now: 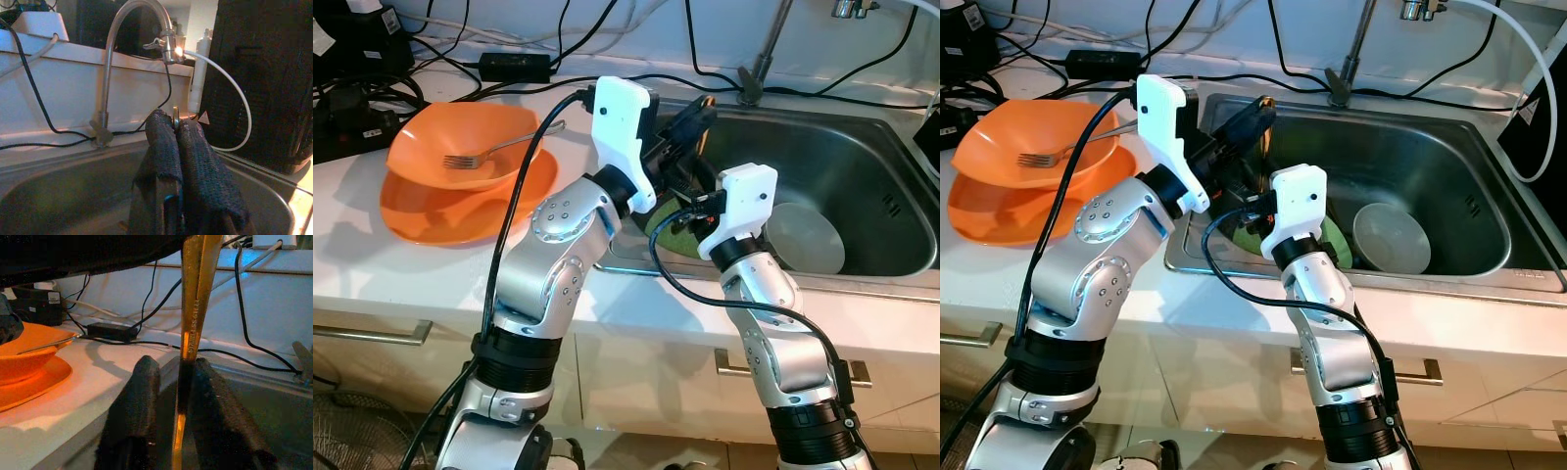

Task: Kitchen organization

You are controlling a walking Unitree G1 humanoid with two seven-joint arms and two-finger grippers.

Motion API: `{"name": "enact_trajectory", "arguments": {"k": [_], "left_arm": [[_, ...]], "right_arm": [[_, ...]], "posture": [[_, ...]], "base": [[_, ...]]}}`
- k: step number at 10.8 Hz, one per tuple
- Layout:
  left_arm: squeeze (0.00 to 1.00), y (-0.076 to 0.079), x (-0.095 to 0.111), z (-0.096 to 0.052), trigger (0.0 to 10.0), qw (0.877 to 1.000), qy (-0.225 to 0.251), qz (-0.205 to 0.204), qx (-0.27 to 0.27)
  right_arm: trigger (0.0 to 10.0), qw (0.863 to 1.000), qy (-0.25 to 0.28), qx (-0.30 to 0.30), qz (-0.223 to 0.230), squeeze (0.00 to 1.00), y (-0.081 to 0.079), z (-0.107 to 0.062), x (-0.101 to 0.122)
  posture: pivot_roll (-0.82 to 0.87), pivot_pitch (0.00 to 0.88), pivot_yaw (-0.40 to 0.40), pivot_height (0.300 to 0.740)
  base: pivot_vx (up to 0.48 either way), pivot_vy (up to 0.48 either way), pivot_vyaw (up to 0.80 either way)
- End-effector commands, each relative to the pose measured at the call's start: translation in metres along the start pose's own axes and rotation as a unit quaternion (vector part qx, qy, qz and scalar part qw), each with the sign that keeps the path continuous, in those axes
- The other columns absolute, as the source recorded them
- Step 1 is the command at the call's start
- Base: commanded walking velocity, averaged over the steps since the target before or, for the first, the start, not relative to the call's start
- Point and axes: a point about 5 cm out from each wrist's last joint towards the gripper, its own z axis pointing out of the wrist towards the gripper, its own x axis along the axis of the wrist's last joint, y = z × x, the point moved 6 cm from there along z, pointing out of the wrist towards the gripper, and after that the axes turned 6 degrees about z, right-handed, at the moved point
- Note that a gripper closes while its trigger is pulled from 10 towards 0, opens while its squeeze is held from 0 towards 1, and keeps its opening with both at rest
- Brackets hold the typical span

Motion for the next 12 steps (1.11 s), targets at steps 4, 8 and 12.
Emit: {"name": "enact_trajectory", "arguments": {"k": [4, 8, 12], "left_arm": [[1.0, 0.003, 0.002, 0.002, 10.0, 1.0, 0.001, 0.003, -0.005], [1.0, -0.003, 0.0, 0.001, 10.0, 1.0, -0.001, 0.006, 0.012], [0.0, -0.025, -0.009, -0.008, 10.0, 0.998, -0.008, 0.007, 0.062]], "right_arm": [[0.0, 1.0, -0.005, -0.011, -0.001, 0.0, 0.006, 0.001, -0.002], [0.0, 1.0, -0.002, -0.017, -0.004, 0.0, 0.011, 0.002, 0.0], [0.0, 0.994, 0.0, -0.088, -0.062, 0.0, 0.064, 0.009, 0.005]], "posture": [[0.09, 0.071, -0.047, 0.74], [0.09, 0.076, -0.051, 0.74], [0.09, 0.075, -0.051, 0.74]], "base": [[0.0, 0.0, 0.0], [0.0, 0.0, 0.0], [0.0, 0.0, 0.0]]}}
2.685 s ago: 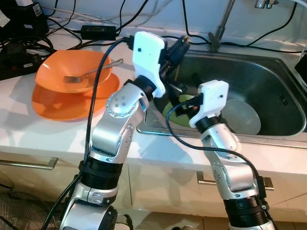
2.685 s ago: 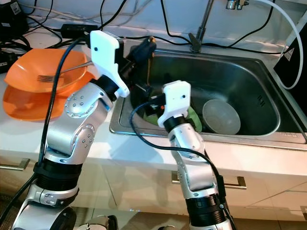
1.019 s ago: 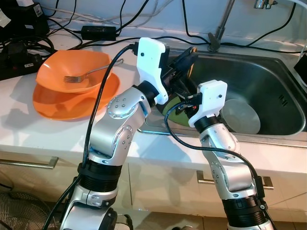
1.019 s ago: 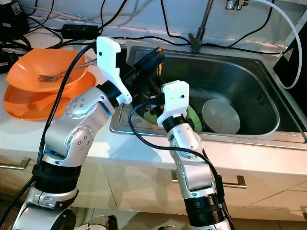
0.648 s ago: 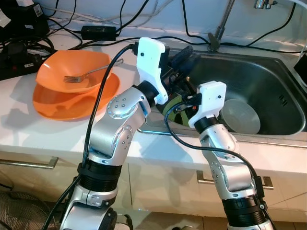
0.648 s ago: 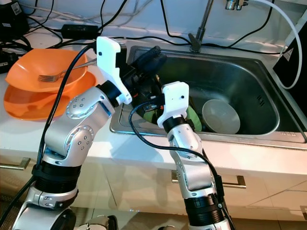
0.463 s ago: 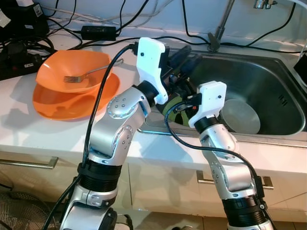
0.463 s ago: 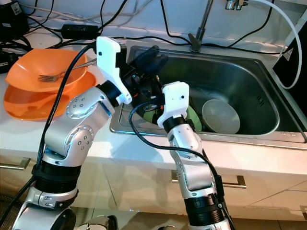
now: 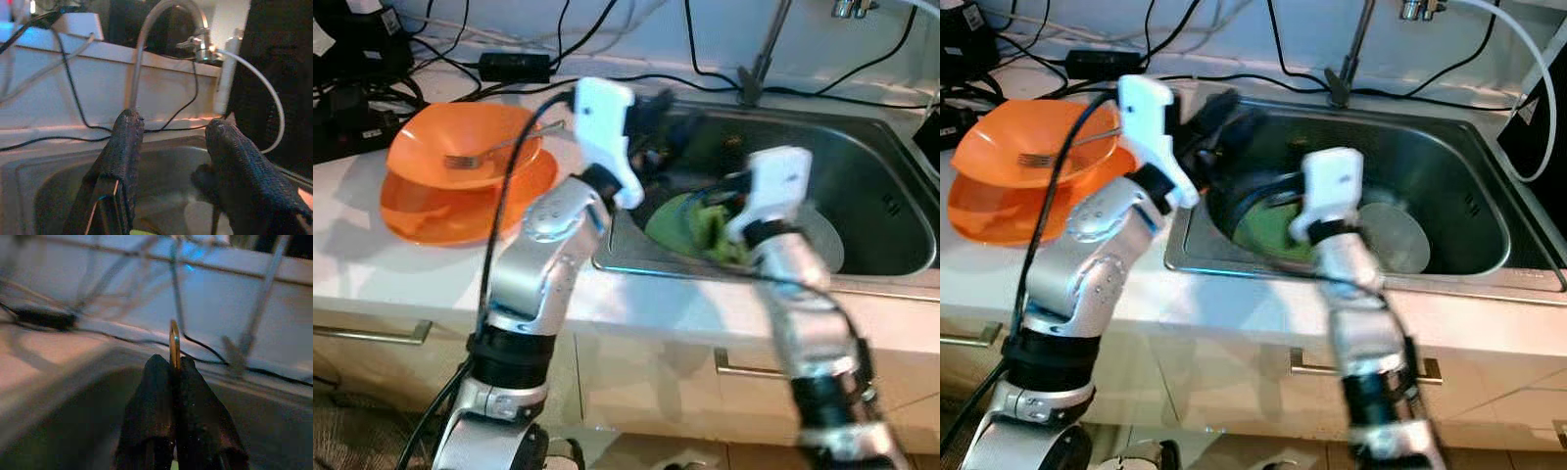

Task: Kitchen organization

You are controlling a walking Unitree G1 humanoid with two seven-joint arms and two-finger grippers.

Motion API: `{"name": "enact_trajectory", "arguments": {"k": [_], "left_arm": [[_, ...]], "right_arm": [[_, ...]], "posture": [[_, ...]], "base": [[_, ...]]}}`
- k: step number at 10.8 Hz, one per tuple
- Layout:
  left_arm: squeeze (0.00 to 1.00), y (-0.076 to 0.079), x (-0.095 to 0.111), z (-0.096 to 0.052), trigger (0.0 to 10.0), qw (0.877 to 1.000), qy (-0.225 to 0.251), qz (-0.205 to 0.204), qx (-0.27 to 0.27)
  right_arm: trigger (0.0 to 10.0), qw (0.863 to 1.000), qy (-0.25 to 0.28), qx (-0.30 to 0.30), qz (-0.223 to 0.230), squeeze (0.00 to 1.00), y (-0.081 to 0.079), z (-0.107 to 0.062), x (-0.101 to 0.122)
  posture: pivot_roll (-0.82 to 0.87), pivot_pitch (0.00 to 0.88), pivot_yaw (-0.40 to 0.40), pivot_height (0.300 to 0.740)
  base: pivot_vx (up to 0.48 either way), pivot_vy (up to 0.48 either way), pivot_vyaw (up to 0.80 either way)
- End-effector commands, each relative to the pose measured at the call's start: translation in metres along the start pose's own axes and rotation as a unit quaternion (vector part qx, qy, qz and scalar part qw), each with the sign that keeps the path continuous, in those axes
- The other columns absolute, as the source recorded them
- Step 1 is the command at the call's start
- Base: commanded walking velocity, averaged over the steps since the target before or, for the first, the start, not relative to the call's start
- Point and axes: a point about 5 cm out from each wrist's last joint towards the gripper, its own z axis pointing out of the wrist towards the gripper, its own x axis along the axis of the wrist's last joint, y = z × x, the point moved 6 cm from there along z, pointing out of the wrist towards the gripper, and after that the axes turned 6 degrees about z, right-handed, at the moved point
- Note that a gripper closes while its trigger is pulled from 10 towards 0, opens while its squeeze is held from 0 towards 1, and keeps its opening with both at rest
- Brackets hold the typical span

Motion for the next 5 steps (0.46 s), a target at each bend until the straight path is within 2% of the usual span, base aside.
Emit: {"name": "enact_trajectory", "arguments": {"k": [1, 2, 3, 4, 5], "left_arm": [[0.0, -0.004, -0.008, -0.003, 10.0, 1.0, -0.012, 0.0, 0.011], [0.0, -0.006, -0.018, -0.008, 10.0, 0.999, -0.034, 0.007, 0.009], [0.0, -0.006, -0.023, -0.01, 10.0, 0.999, -0.046, 0.011, 0.006], [0.0, 0.002, -0.069, -0.027, 10.0, 0.986, -0.151, 0.061, -0.04], [0.0, 0.005, -0.082, -0.032, 10.0, 0.98, -0.181, 0.073, -0.049]], "right_arm": [[0.0, 0.999, 0.006, -0.027, -0.017, 0.0, 0.017, 0.003, 0.003], [10.0, 0.998, -0.005, -0.058, -0.032, 0.0, 0.035, 0.007, 0.0], [10.0, 0.997, -0.011, -0.071, -0.038, 0.0, 0.043, 0.009, -0.002], [10.0, 0.991, -0.047, -0.109, -0.058, 0.0, 0.07, 0.016, -0.019], [10.0, 0.99, -0.059, -0.113, -0.062, 0.0, 0.075, 0.019, -0.025]], "posture": [[0.09, 0.073, -0.05, 0.74], [0.09, 0.071, -0.051, 0.74], [0.09, 0.071, -0.051, 0.74], [0.09, 0.072, -0.054, 0.74], [0.09, 0.072, -0.055, 0.74]], "base": [[0.0, 0.0, 0.0], [0.0, 0.0, 0.0], [0.0, 0.0, 0.0], [0.0, 0.0, 0.0], [0.0, 0.0, 0.0]]}}
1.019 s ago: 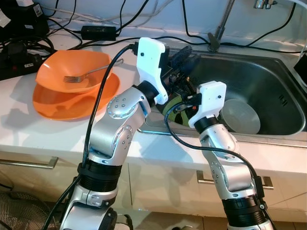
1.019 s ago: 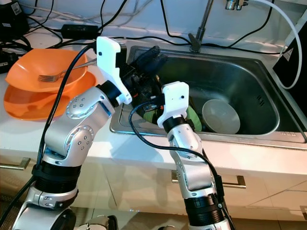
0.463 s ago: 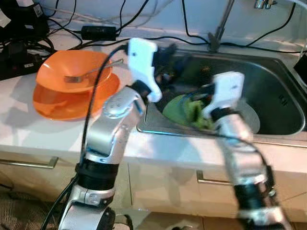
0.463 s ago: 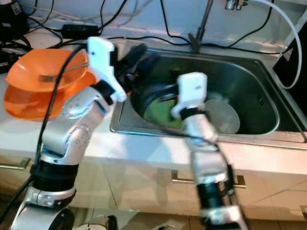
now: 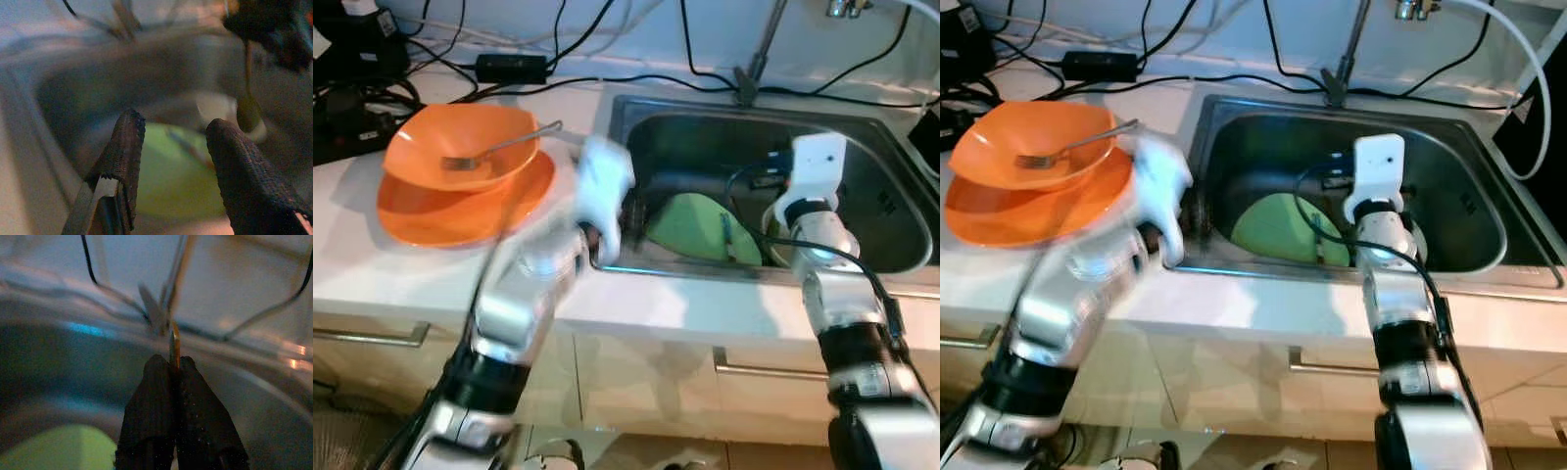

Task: Kitchen organization

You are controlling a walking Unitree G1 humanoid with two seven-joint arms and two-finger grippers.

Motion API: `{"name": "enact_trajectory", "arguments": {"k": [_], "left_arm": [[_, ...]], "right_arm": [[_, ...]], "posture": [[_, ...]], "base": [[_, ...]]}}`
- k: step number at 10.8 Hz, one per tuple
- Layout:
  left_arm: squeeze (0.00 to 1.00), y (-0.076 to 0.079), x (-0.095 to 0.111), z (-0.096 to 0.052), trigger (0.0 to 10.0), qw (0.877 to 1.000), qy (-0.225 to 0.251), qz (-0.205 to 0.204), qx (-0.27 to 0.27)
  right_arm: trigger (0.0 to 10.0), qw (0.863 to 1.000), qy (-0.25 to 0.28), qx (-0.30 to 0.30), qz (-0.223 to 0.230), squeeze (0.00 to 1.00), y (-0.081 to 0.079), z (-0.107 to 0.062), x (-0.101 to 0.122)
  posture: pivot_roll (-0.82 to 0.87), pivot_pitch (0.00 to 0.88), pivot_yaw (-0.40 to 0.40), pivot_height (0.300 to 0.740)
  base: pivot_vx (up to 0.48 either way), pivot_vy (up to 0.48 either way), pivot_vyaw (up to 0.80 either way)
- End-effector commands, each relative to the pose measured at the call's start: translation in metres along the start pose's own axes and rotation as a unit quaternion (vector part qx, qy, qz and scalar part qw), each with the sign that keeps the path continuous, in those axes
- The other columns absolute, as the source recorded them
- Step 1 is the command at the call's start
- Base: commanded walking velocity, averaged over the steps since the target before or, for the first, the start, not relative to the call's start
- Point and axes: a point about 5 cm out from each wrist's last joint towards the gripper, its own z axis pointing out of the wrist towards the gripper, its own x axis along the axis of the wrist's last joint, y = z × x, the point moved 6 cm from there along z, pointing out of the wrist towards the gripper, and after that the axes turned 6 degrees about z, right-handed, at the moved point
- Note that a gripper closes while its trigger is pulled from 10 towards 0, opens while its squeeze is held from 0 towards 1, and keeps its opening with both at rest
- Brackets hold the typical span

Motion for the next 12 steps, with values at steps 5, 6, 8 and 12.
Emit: {"name": "enact_trajectory", "arguments": {"k": [5, 6, 8, 12], "left_arm": [[0.0, 0.02, -0.012, 0.001, 10.0, 0.997, -0.038, 0.034, -0.049], [0.0, 0.021, -0.014, 0.0, 10.0, 0.997, -0.043, 0.037, -0.052], [0.0, 0.028, -0.022, 0.0, 10.0, 0.995, -0.06, 0.042, -0.071], [0.0, 0.035, -0.025, -0.002, 10.0, 0.992, -0.072, 0.047, -0.088]], "right_arm": [[10.0, 0.998, -0.054, -0.007, 0.019, 0.0, 0.002, 0.008, -0.03], [10.0, 0.998, -0.065, -0.002, 0.026, 0.0, -0.001, 0.009, -0.035], [10.0, 0.996, -0.081, 0.008, 0.027, 0.0, -0.007, 0.008, -0.045], [10.0, 0.995, -0.091, 0.022, 0.034, 1.0, -0.015, 0.008, -0.051]], "posture": [[0.1, 0.073, -0.067, 0.74], [0.11, 0.075, -0.068, 0.74], [0.11, 0.075, -0.068, 0.74], [0.11, 0.078, -0.073, 0.74]], "base": [[0.0, 0.0, 0.0], [0.0, 0.0, 0.0], [0.0, 0.0, 0.0], [0.0, 0.0, 0.0]]}}
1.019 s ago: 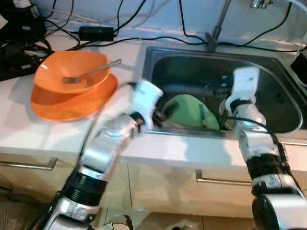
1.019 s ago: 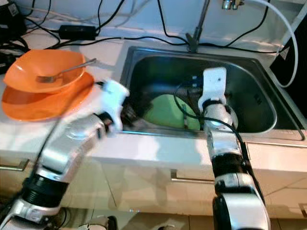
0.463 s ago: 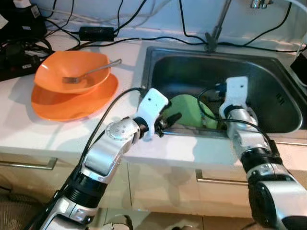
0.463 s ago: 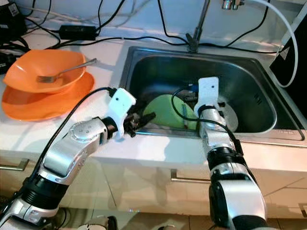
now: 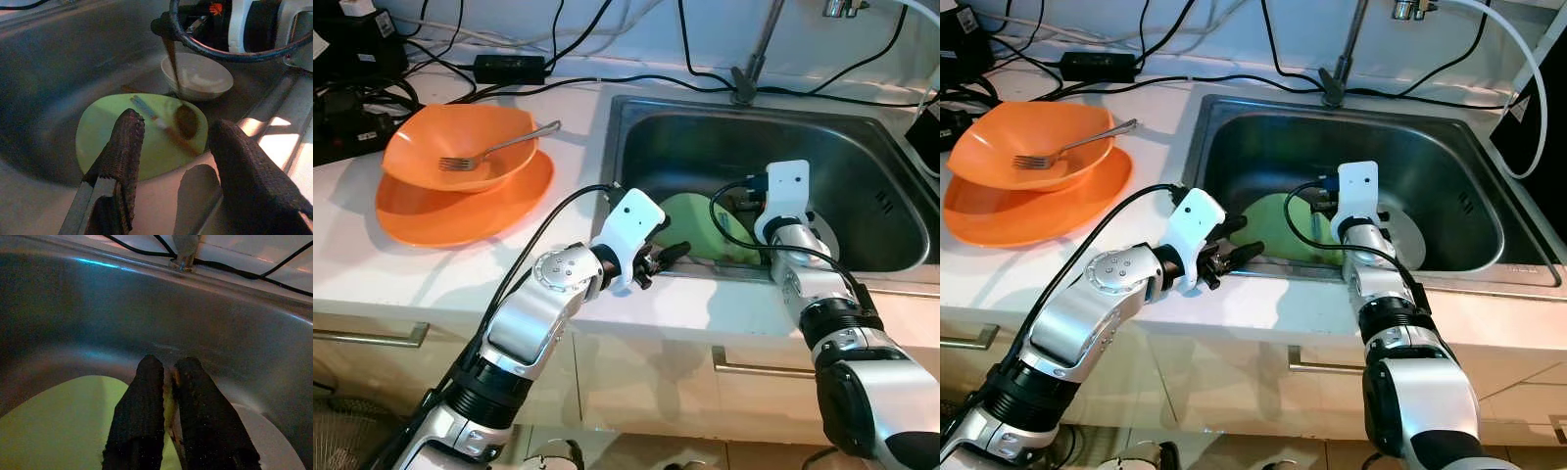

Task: Kitchen organization

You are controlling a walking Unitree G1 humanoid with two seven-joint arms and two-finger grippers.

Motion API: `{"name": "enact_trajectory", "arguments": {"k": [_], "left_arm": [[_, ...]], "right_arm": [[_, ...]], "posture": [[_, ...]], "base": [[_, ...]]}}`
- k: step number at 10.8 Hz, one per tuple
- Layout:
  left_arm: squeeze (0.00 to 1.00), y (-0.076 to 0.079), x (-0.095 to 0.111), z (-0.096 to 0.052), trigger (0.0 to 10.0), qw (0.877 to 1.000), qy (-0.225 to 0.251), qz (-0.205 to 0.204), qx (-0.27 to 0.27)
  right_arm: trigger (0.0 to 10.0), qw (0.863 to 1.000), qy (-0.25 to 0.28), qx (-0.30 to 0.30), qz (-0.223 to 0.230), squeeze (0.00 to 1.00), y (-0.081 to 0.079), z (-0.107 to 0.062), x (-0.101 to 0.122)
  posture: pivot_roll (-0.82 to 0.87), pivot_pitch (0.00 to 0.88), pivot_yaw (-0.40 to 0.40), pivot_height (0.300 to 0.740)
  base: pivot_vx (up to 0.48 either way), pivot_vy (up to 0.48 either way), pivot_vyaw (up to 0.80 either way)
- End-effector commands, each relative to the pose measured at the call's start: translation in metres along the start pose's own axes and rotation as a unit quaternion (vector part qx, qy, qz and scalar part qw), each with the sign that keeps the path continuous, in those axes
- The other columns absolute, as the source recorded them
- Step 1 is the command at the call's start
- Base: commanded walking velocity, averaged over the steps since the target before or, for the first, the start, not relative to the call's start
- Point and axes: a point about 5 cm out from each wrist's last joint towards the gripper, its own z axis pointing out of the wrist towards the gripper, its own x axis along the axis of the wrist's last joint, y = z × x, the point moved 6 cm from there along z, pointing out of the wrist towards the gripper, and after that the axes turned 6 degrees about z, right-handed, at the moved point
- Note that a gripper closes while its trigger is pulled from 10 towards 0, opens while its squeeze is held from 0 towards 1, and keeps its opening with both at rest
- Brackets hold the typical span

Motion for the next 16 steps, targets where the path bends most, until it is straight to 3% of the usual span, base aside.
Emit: {"name": "enact_trajectory", "arguments": {"k": [1, 2, 3, 4, 6, 7, 9, 11, 12, 14, 15, 16], "left_arm": [[0.0, 0.009, -0.007, 0.0, 10.0, 1.0, -0.014, 0.001, -0.015], [0.0, 0.009, -0.007, 0.0, 10.0, 1.0, -0.015, 0.001, -0.016], [0.0, 0.01, -0.007, 0.0, 10.0, 1.0, -0.015, 0.001, -0.017], [0.0, 0.009, -0.007, 0.0, 10.0, 1.0, -0.015, 0.001, -0.016], [0.0, 0.004, -0.006, 0.0, 10.0, 1.0, -0.012, 0.003, -0.002], [0.0, -0.003, -0.002, 0.001, 10.0, 1.0, 0.0, 0.005, 0.018], [0.0, -0.014, 0.004, 0.002, 10.0, 0.998, 0.016, 0.021, 0.055], [0.0, -0.029, 0.013, 0.0, 10.0, 0.993, 0.04, 0.036, 0.101], [0.0, -0.045, 0.021, -0.004, 10.0, 0.986, 0.062, 0.045, 0.151], [0.0, -0.058, 0.028, -0.01, 10.0, 0.977, 0.085, 0.045, 0.192], [0.0, -0.067, 0.033, -0.015, 10.0, 0.968, 0.103, 0.053, 0.222], [0.0, -0.067, 0.034, -0.016, 10.0, 0.966, 0.107, 0.055, 0.227]], "right_arm": [[10.0, 1.0, 0.001, 0.001, 0.007, 1.0, 0.0, 0.001, 0.001], [10.0, 1.0, 0.001, 0.0, 0.007, 1.0, 0.0, 0.001, 0.001], [10.0, 1.0, 0.003, -0.001, 0.005, 0.64, 0.001, 0.001, 0.001], [10.0, 1.0, 0.011, -0.006, 0.002, 0.0, 0.003, 0.002, 0.005], [10.0, 0.999, 0.052, -0.002, 0.014, 0.0, 0.003, 0.004, 0.027], [10.0, 0.995, 0.094, 0.005, 0.024, 0.0, -0.001, 0.004, 0.05], [10.0, 0.987, 0.155, 0.029, 0.039, 0.0, -0.016, -0.004, 0.079], [10.0, 0.974, 0.208, 0.065, 0.056, 0.0, -0.04, -0.027, 0.104], [10.0, 0.966, 0.235, 0.093, 0.048, 0.0, -0.054, -0.053, 0.112], [10.0, 0.961, 0.251, 0.105, 0.047, 0.0, -0.059, -0.076, 0.111], [10.0, 0.964, 0.241, 0.097, 0.049, 0.0, -0.057, -0.093, 0.097], [10.0, 0.967, 0.231, 0.093, 0.05, 0.0, -0.057, -0.099, 0.089]], "posture": [[0.11, 0.079, -0.075, 0.74], [0.11, 0.078, -0.075, 0.74], [0.11, 0.078, -0.074, 0.74], [0.11, 0.078, -0.074, 0.74], [0.11, 0.077, -0.072, 0.74], [0.11, 0.077, -0.072, 0.74], [0.09, 0.079, -0.066, 0.74], [0.09, 0.081, -0.063, 0.74], [0.08, 0.084, -0.064, 0.74], [0.07, 0.082, -0.059, 0.74], [0.06, 0.077, -0.054, 0.74], [0.06, 0.074, -0.052, 0.74]], "base": [[0.0, 0.0, 0.0], [0.0, 0.0, 0.0], [0.0, 0.0, 0.0], [0.0, 0.0, 0.0], [0.0, 0.0, 0.0], [0.0, 0.0, 0.0], [0.0, 0.0, 0.0], [0.0, 0.0, 0.0], [0.0, 0.0, 0.0], [0.0, 0.0, 0.0], [0.0, 0.0, 0.0], [0.0, 0.0, 0.0]]}}
